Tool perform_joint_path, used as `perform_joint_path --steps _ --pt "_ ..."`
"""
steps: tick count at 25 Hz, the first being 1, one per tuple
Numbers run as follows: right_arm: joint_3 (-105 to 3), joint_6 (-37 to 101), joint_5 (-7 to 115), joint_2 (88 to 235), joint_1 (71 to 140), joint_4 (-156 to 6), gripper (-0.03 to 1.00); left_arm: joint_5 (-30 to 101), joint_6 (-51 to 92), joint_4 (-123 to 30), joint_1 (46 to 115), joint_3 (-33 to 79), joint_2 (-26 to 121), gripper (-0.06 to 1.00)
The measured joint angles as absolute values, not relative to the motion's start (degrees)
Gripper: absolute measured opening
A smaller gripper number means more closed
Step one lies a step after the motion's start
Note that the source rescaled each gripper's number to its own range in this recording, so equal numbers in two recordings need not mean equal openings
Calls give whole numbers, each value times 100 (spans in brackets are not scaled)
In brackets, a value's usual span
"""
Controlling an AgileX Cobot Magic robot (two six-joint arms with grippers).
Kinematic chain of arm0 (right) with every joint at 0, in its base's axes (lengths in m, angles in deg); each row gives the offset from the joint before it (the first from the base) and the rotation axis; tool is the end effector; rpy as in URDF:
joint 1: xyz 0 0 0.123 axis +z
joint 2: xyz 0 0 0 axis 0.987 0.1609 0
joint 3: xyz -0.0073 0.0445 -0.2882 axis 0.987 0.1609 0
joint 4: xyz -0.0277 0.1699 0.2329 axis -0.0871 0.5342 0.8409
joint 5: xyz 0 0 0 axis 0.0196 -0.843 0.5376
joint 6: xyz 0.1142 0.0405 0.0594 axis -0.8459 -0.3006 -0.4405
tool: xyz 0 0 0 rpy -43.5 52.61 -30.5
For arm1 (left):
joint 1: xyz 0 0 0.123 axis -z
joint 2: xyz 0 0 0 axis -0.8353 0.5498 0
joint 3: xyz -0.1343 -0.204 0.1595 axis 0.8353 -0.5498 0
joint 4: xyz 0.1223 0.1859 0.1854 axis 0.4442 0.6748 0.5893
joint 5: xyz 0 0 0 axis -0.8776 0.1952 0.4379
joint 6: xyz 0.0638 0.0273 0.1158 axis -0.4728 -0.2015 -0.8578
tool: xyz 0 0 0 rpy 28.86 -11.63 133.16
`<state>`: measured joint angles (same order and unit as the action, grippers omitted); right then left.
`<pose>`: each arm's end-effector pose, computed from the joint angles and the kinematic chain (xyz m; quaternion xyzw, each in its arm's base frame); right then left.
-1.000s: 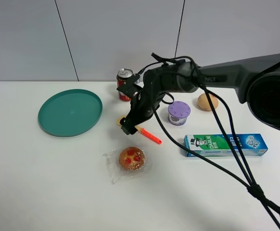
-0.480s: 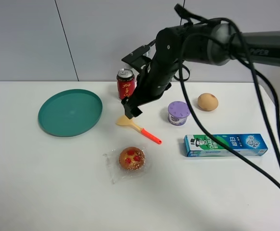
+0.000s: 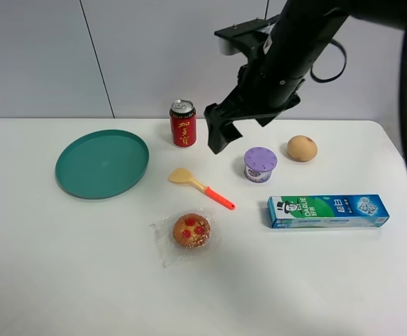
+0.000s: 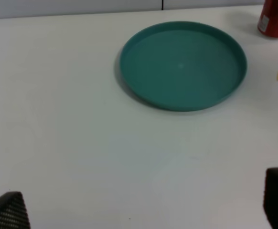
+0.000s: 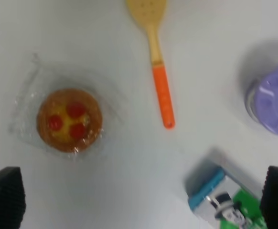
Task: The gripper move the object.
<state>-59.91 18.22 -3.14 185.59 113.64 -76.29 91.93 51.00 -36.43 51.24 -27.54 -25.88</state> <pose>0.3371 0.2360 0.2845 -0.3389 0.9209 0.0960 0.1671 0.0602 -0.0016 0.2800 -0.0117 0.8469 0.0106 0.5316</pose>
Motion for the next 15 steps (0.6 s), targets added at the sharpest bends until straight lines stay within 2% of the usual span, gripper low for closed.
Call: perform_joint_path --steps 5,15 --pt "-5991 1818 -649 18055 10553 -7768 100 9193 5100 -3643 5124 -2754 -2588 100" --pt "-5991 1818 -706 17043 8467 -8401 100 9193 5100 -3643 5124 -2754 -2588 100"
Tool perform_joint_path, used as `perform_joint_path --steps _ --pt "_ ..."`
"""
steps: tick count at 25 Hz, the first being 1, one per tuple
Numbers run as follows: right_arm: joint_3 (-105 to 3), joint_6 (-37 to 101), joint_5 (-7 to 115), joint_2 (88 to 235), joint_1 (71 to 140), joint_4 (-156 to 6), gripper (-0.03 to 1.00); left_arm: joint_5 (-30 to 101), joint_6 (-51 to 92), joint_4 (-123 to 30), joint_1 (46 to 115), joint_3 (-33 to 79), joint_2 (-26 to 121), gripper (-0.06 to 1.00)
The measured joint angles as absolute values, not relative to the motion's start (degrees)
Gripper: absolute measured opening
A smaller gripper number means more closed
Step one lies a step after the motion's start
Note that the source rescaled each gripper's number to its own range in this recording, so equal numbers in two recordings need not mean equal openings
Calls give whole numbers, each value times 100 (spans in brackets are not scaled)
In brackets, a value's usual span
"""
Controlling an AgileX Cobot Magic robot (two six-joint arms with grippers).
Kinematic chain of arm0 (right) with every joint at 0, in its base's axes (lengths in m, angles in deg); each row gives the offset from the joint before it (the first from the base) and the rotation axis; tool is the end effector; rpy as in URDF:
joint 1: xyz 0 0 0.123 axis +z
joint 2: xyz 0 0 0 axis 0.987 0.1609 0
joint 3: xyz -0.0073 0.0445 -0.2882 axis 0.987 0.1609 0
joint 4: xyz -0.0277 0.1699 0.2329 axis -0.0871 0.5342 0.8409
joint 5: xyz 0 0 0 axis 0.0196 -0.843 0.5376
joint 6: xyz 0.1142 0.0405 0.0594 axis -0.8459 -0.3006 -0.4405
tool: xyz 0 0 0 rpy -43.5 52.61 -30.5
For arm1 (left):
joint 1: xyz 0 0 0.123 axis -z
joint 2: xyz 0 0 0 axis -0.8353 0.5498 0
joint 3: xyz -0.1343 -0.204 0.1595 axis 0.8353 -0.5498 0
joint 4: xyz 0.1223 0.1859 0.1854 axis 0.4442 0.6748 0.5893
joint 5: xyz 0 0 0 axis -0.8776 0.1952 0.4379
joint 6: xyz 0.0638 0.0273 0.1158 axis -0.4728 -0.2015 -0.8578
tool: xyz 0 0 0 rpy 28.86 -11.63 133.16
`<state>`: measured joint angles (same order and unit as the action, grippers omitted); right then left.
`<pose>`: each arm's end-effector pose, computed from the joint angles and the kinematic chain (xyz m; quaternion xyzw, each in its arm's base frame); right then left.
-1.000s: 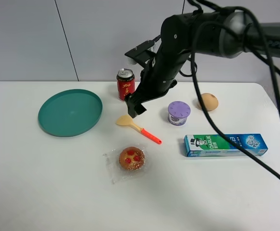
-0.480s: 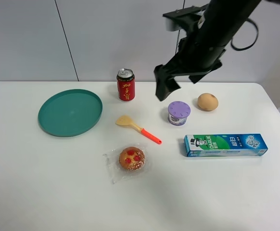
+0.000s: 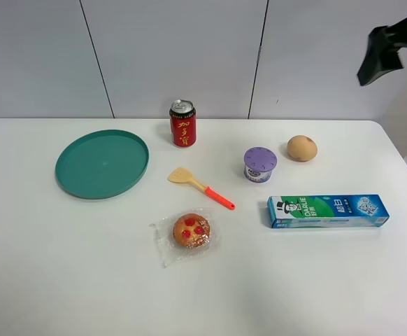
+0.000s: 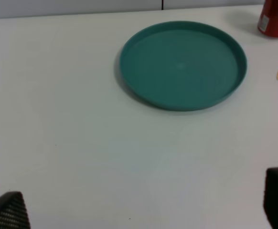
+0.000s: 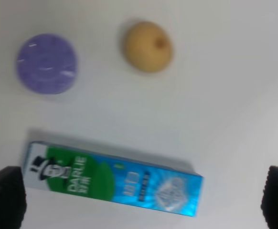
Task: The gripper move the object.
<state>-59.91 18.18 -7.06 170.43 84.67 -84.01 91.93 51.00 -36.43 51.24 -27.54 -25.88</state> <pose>0.3465 0.0222 0.3803 -0.1097 0.9540 -0.0187 0.2784 0.0602 -0.0016 0.2800 -0.0117 0.8469 0.0106 0.5316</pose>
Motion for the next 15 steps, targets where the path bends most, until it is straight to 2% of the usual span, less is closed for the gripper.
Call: perform_joint_path --steps 8,15 --pt "-5836 1503 -703 16050 7885 -8818 100 9193 5100 -3643 5124 -2754 -2588 100" --pt "-4215 1429 -714 14354 7874 -9055 100 9193 5100 -3643 5124 -2754 -2588 100"
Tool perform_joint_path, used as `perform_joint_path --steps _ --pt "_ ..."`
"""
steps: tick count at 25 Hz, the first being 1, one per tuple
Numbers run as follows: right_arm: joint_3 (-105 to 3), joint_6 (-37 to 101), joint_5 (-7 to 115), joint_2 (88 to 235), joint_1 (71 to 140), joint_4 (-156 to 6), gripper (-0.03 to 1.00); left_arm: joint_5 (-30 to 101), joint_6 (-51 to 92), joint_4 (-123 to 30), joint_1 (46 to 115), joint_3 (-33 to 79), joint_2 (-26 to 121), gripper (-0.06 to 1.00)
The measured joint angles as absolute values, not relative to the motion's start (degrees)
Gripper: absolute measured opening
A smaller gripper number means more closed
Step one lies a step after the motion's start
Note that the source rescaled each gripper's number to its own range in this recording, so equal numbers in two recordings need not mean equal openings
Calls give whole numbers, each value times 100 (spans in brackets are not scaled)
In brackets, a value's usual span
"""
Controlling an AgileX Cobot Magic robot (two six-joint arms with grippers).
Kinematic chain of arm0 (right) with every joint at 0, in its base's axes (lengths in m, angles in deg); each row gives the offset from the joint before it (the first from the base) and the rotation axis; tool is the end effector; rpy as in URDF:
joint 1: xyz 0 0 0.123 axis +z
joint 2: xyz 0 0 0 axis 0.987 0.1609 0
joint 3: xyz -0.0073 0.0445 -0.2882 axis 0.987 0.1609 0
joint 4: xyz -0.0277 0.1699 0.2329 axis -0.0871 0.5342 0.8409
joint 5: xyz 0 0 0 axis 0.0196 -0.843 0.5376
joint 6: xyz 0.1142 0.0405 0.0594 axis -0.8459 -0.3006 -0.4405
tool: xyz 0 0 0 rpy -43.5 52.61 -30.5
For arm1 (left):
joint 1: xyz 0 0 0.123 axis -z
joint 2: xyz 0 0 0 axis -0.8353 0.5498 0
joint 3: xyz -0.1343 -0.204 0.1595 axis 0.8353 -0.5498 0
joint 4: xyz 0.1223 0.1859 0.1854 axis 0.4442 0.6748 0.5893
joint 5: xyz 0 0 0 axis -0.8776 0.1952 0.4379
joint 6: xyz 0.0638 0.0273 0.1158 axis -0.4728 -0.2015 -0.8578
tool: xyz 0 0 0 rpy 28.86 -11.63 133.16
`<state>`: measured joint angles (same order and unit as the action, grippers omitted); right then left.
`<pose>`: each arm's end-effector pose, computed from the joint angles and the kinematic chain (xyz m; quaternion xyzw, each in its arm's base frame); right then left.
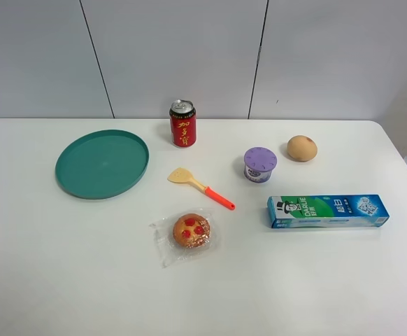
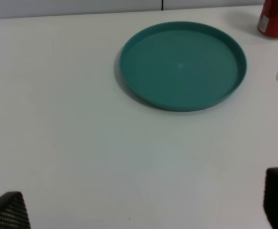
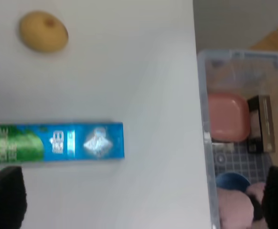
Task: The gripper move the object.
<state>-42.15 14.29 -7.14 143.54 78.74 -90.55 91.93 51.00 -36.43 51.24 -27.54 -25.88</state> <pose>0.2155 -0.0236 0.4041 -0.0258 0.9331 -0.0852 0.3485 0.0602 -0.0016 0.2800 -0.0117 0.8469 0.0106 0.5316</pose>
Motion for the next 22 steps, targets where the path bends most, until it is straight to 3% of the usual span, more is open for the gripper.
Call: perform_joint_path --steps 12,22 --pt "-903 903 82 10501 7874 -8738 100 9193 5100 -3643 5124 -2754 -2588 100" --pt "-178 903 131 8892 7874 -8692 100 9193 5100 -3643 5124 -2754 -2588 100"
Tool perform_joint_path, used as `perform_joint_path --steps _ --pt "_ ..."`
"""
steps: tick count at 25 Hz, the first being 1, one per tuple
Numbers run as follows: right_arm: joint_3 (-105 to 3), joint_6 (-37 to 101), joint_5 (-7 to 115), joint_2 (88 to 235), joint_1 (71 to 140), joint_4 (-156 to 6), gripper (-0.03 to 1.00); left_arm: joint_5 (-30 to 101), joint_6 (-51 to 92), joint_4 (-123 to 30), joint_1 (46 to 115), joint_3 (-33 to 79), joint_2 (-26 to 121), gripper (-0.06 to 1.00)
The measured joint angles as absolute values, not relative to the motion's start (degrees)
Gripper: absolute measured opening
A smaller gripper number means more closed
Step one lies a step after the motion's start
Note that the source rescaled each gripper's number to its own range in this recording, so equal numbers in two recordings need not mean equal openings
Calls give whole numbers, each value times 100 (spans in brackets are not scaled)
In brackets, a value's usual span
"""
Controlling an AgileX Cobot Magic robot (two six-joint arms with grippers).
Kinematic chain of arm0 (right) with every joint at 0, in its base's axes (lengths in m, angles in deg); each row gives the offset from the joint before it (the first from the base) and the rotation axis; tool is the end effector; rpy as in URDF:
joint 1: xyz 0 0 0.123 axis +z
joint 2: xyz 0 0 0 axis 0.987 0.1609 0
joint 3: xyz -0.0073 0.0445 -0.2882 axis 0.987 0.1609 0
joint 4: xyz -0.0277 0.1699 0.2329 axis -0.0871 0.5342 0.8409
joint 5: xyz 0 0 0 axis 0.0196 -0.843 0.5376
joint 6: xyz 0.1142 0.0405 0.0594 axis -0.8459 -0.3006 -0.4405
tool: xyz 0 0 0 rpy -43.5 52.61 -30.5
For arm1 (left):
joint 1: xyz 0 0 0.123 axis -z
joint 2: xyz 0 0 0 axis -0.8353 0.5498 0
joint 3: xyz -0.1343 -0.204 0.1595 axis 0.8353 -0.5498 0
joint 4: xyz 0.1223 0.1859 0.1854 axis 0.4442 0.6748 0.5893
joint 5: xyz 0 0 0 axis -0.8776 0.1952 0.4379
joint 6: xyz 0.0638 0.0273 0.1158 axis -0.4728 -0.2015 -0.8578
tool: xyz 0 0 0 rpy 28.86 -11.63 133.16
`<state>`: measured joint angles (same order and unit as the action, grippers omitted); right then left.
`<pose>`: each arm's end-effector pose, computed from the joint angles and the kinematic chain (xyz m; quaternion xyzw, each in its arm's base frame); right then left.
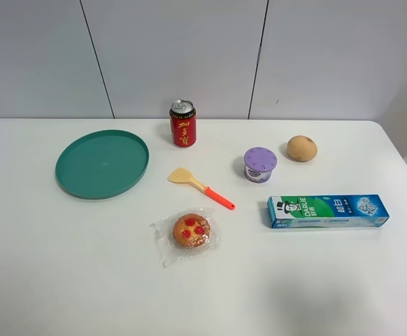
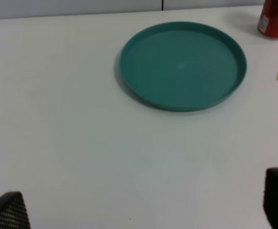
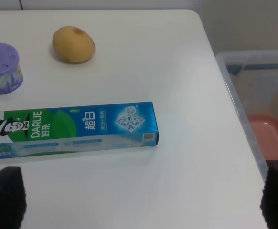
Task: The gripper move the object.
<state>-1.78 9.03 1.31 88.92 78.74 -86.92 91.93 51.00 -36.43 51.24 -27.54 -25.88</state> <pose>0.0560 -0.0095 0.2875 0.0168 0.8468 -0.0406 0.5301 0.0602 -0.0016 0.2800 -0.0117 0.8469 0.0106 0.5316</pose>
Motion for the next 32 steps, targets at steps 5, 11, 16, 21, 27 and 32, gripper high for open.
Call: perform_joint_path --steps 5,11,16,21,27,32 --pt "4 857 127 8856 7874 -8608 100 9193 5100 -3643 5124 -2754 -2588 100" --pt "22 701 153 8856 7874 -8632 100 9193 5100 -3643 5124 -2754 -2588 100" --pt "28 663 153 8856 7874 -8648 100 9193 5100 -3643 5124 -2754 -2588 100" --pt "60 659 158 8856 7874 -8648 100 9193 5100 -3643 5124 -2754 -2588 100" --pt "61 659 158 8856 7874 -8648 100 9193 5100 -3643 5124 -2754 -2588 100" --pt "61 659 158 8856 7874 -8648 100 9193 5100 -3643 5124 -2754 -2588 100"
